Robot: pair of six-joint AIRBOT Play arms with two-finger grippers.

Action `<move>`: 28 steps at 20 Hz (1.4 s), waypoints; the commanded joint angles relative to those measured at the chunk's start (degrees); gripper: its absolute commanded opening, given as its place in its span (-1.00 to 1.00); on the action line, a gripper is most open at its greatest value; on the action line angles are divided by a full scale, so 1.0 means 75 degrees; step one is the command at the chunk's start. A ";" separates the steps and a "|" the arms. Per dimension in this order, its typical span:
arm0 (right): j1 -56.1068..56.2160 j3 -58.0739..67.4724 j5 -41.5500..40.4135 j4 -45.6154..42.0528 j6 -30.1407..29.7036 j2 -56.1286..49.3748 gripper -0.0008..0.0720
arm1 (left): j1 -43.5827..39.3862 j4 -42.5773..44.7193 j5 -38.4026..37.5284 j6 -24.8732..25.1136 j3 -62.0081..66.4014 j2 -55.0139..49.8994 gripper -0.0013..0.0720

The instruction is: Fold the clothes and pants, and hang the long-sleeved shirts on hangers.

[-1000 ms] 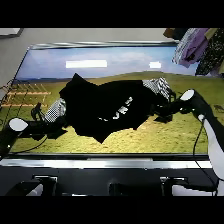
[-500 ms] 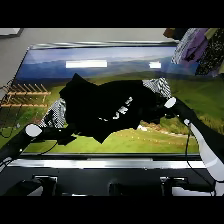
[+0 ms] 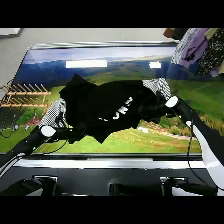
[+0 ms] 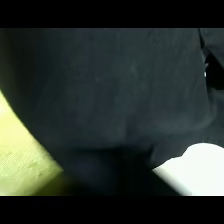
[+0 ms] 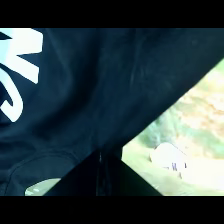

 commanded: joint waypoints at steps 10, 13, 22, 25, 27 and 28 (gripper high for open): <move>0.0323 -0.0050 0.3477 -0.2084 0.2014 0.4229 -0.88 | 0.0565 0.2157 -0.4430 -0.1358 0.1938 0.2736 -0.92; 0.1874 -0.0574 0.4060 -0.2381 0.3716 0.5403 -0.88 | 0.0117 0.2352 -0.5651 -0.2372 0.1530 0.3835 -0.92; 0.3244 -0.0833 0.3112 -0.4077 0.6123 0.5243 -0.88 | -0.0539 0.2288 -0.4482 -0.3442 0.1338 0.3538 -0.92; 0.2573 -0.0833 0.2305 -0.4071 0.5977 0.4584 -0.88 | -0.0458 0.2264 -0.4194 -0.2783 0.1891 0.2063 -0.92; 0.2259 -0.0833 0.1778 -0.3975 0.5759 0.4062 -0.88 | -0.0242 0.2261 -0.4001 -0.2375 0.2317 0.1008 -0.91; 0.2186 -0.0833 0.1617 -0.3908 0.5584 0.3724 -0.88 | -0.0093 0.2261 -0.3969 -0.2180 0.2518 0.0484 -0.91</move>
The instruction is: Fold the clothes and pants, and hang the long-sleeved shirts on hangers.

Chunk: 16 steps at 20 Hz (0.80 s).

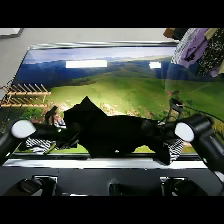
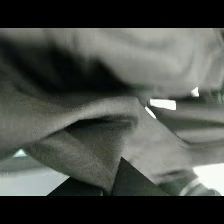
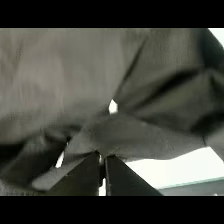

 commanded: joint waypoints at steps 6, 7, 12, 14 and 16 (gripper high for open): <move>-0.0370 -0.0003 -0.1233 0.0574 -0.1288 -0.2031 -0.05 | 0.0501 -0.0131 0.0350 0.1693 0.1448 -0.3069 -0.91; -0.0370 0.0020 -0.1072 0.0554 -0.1679 -0.1976 0.37 | 0.0507 -0.0125 0.0396 0.1953 0.1547 -0.3110 -0.89; -0.0367 0.1075 0.0073 0.0163 -0.2623 -0.1037 0.48 | 0.0513 0.0175 0.0329 0.2579 0.2081 -0.2961 0.52; -0.0367 0.1606 0.0300 0.0411 -0.2748 -0.0857 0.47 | 0.0498 0.0548 0.0187 0.2576 0.2267 -0.2719 0.54; -0.0114 0.1789 0.0443 0.0557 -0.2795 -0.0868 0.47 | 0.0498 0.0968 0.0102 0.2573 0.2267 -0.2343 0.55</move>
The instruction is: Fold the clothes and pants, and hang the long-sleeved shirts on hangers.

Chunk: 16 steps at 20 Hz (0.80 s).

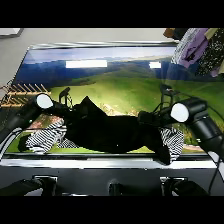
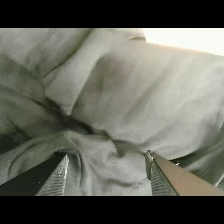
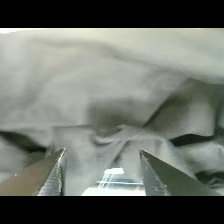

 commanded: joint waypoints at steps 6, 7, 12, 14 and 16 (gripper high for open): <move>0.1536 0.0289 0.0294 -0.0609 0.0195 -0.0670 0.48 | -0.0006 0.1789 -0.0772 0.0160 -0.0073 0.1294 0.55; 0.1620 0.0221 0.0268 -0.0621 0.0233 -0.0889 0.48 | -0.0006 0.1827 -0.0766 0.0160 -0.0254 0.1425 0.55; 0.1661 0.0117 0.0026 -0.1119 0.0405 -0.1664 0.47 | -0.0154 0.1865 -0.0737 0.0166 -0.1087 0.1722 0.55; 0.1661 0.0117 -0.0032 -0.1113 0.0393 -0.1760 0.24 | -0.0423 0.1868 -0.0621 0.0166 -0.1317 0.1719 0.55; 0.1661 0.0117 -0.0017 -0.1125 0.0376 -0.1798 -0.14 | -0.0781 0.1865 -0.0326 0.0166 -0.1530 0.1722 0.55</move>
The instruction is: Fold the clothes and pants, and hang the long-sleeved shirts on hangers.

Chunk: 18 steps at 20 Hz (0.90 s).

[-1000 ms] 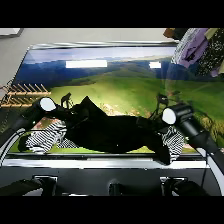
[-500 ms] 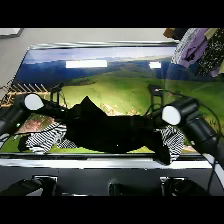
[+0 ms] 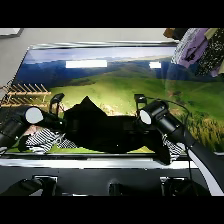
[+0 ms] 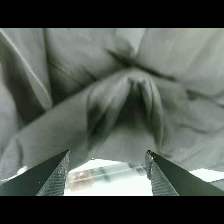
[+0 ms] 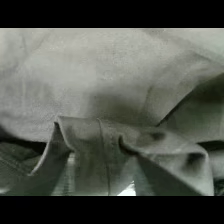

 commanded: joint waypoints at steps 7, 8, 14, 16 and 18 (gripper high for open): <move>0.0023 -0.0006 0.0201 0.0105 0.0367 0.0289 -0.88 | -0.1976 0.0519 0.0697 -0.0012 -0.0542 0.0050 0.55; 0.0023 -0.0006 0.0309 0.0105 0.0455 0.0420 -0.88 | -0.2168 0.0618 0.0694 -0.0108 -0.0542 0.0050 0.55; 0.0023 -0.0006 0.0778 0.0108 0.0472 0.0860 -0.88 | -0.2964 0.0924 0.1306 -0.0318 -0.0609 0.0032 0.55; 0.0023 -0.0006 0.0711 0.0105 0.0472 0.0860 -0.88 | -0.3025 0.0968 0.1789 -0.0318 -0.0726 0.0029 0.55; 0.0023 -0.0006 0.0705 0.0105 0.0469 0.0860 -0.88 | -0.3028 0.0968 0.2055 -0.0242 -0.0772 0.0020 0.55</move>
